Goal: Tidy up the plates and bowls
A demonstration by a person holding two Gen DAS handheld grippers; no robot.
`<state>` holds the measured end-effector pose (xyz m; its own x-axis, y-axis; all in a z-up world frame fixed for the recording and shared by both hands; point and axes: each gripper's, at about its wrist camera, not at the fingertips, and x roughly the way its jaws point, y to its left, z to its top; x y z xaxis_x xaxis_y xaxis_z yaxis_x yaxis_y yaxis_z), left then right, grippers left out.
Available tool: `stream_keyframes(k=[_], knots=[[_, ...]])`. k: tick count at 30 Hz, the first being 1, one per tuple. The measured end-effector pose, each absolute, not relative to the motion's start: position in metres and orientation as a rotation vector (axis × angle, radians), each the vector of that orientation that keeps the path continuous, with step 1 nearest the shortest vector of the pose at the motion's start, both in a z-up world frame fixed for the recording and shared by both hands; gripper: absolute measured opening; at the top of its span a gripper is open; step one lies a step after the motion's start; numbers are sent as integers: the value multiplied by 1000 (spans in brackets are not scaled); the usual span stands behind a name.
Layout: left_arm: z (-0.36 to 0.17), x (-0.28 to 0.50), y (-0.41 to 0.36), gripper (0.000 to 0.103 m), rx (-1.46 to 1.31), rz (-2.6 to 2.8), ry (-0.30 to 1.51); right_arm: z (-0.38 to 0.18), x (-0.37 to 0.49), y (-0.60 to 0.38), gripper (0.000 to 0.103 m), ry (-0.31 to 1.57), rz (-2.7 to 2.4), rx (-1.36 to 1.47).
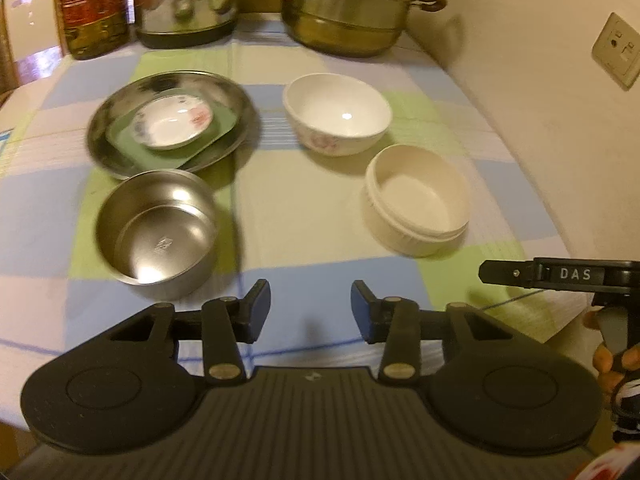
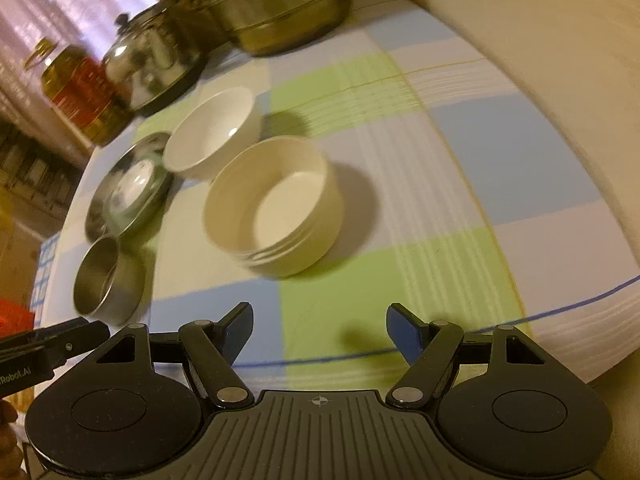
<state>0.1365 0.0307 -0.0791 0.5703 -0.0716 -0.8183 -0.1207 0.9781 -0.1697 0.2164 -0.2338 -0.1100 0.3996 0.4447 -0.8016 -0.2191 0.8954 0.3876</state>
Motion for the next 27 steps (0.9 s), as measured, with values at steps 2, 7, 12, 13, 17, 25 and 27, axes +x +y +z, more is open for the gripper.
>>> stream_keyframes(k=[2, 7, 12, 13, 17, 25, 27], knots=[[-82, 146, 28, 35, -224, 0, 959, -109, 221, -236, 74, 1063, 401, 232], [-85, 171, 20, 31, -198, -34, 932, -107, 233, -237, 72, 1014, 387, 235], [-90, 197, 14, 30, -196, -64, 923, -108, 244, -228, 60, 989, 396, 232], [-90, 203, 11, 30, -193, -67, 925, -108, 246, -226, 57, 983, 400, 233], [-97, 223, 6, 30, -194, -77, 932, -110, 254, -217, 47, 965, 403, 216], [-114, 247, 0, 28, -207, -62, 980, -119, 270, -208, 34, 973, 375, 199], [-116, 250, -1, 25, -210, -66, 989, -121, 273, -207, 30, 977, 374, 199]])
